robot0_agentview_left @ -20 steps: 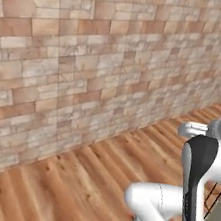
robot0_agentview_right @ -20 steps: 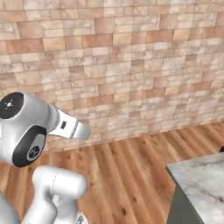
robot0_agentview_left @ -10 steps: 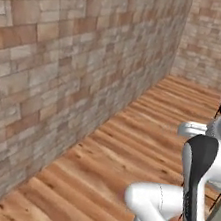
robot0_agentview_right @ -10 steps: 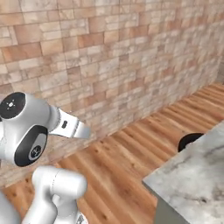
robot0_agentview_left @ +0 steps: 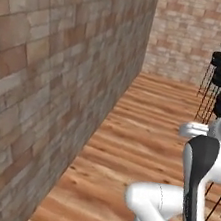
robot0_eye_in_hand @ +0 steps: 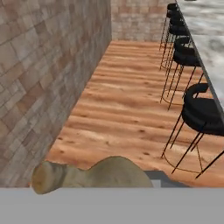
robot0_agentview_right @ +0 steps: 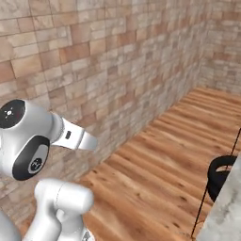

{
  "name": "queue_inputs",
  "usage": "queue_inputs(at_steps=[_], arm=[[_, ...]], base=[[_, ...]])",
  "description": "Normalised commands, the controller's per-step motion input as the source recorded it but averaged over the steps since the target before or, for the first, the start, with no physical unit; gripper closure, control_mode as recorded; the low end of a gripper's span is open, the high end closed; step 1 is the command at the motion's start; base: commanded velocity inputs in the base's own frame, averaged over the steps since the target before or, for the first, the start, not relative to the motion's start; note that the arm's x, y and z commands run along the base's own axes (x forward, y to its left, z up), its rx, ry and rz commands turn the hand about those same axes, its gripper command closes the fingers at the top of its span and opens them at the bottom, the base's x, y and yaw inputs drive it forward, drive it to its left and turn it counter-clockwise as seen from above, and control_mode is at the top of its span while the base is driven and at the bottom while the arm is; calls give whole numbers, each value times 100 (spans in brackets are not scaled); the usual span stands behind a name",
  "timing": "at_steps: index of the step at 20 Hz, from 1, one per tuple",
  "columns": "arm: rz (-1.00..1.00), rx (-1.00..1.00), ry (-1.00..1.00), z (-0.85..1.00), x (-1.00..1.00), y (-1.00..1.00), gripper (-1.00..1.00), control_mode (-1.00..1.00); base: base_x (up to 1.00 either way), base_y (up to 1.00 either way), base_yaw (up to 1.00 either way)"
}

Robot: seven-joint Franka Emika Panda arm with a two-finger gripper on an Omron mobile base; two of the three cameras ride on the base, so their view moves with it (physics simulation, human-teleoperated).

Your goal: Take the cheese, chicken drumstick, and garlic from the fridge and place them on the plate on the dining counter to create an appetizer plate.

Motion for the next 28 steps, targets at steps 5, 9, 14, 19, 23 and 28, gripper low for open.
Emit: queue_inputs(at_steps=[5, 9, 14, 19, 23, 28], arm=[[0, 0, 0, 0, 0, 0, 100, 100], [0, 0, 0, 0, 0, 0, 100, 100], [0, 0, 0, 0, 0, 0, 100, 100], [0, 0, 0, 0, 0, 0, 100, 100], [0, 0, 0, 0, 0, 0, 100, 100], [0, 0, 0, 0, 0, 0, 100, 100]], base=[[100, -2, -35], [100, -35, -42], [100, -5, -36], [100, 0, -26], [100, 3, -18], [100, 16, -8]])
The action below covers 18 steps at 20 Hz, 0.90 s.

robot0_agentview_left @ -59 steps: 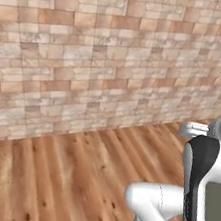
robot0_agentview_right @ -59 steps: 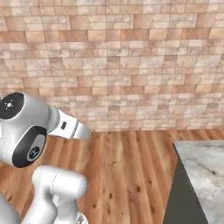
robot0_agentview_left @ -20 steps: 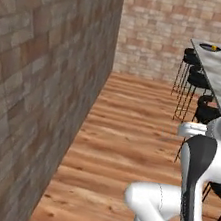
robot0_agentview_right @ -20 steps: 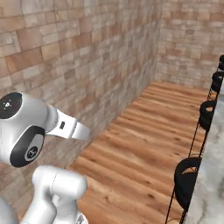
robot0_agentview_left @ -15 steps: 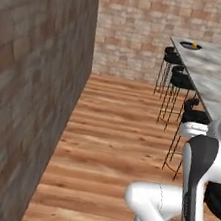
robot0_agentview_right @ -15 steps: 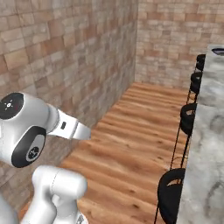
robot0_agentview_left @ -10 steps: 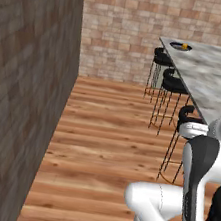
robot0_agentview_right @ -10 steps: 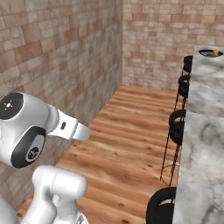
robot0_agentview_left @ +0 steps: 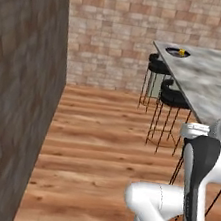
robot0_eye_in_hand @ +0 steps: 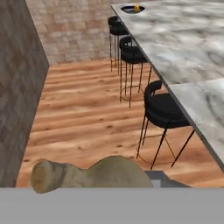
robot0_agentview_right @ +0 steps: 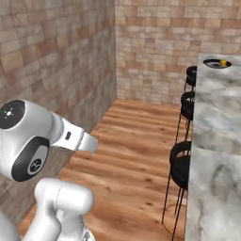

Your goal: Take the cheese, chicken drumstick, and garlic from the fridge and place them on the plate on the dining counter to create an appetizer plate.

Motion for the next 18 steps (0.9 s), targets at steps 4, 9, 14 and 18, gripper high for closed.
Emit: queue_inputs(at_steps=[4, 9, 14, 18], arm=[[0, 0, 0, 0, 0, 0, 100, 100], [0, 0, 0, 0, 0, 0, 100, 100], [0, 0, 0, 0, 0, 0, 100, 100], [0, 0, 0, 0, 0, 0, 100, 100]], base=[[100, 29, -2], [100, 16, -6], [100, 1, -11], [100, 0, -13]])
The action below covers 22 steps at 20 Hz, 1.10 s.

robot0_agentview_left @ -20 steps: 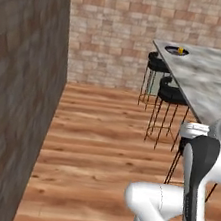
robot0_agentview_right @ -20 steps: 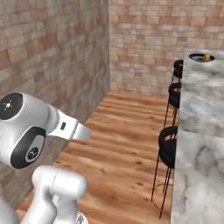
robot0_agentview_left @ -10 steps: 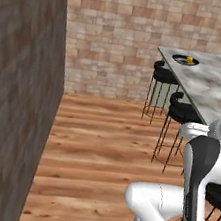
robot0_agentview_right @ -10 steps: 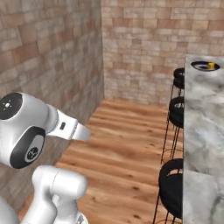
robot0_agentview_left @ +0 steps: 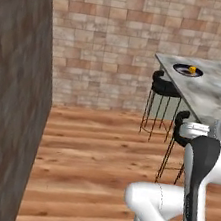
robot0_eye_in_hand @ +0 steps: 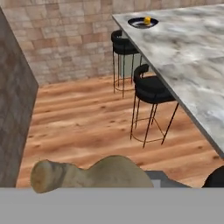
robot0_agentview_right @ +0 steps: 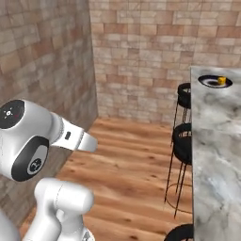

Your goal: Take the cheese, chicken drumstick, and garlic from the fridge and place them on the plate on the dining counter to create an appetizer plate.

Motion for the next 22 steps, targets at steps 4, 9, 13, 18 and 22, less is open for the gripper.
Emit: queue_inputs(at_steps=[4, 9, 13, 18, 22], arm=[[0, 0, 0, 0, 0, 0, 100, 100], [0, 0, 0, 0, 0, 0, 100, 100], [0, 0, 0, 0, 0, 0, 100, 100], [0, 0, 0, 0, 0, 0, 100, 100], [0, 0, 0, 0, 0, 0, 100, 100]], base=[[100, 0, -13], [100, 0, -14], [100, 0, -16], [100, 0, -17], [100, -3, -22]])
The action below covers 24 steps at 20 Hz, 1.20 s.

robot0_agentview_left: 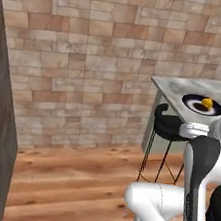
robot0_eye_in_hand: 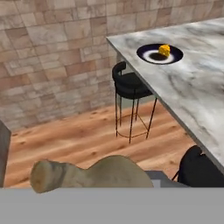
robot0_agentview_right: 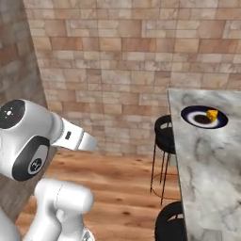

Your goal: Take the cheese, chicken drumstick, and garlic from the fridge and place them on the plate on the dining counter to create an appetizer plate.

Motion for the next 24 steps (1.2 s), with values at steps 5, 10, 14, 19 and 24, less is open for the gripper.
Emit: queue_inputs(at_steps=[5, 10, 14, 19, 24], arm=[[0, 0, 0, 0, 0, 0, 100, 100], [0, 0, 0, 0, 0, 0, 100, 100], [0, 0, 0, 0, 0, 0, 100, 100], [0, 0, 0, 0, 0, 0, 100, 100], [0, 0, 0, 0, 0, 0, 100, 100]], base=[[100, -13, -32], [83, -34, -43], [60, -42, -47], [55, -21, -47], [63, 24, -44]])
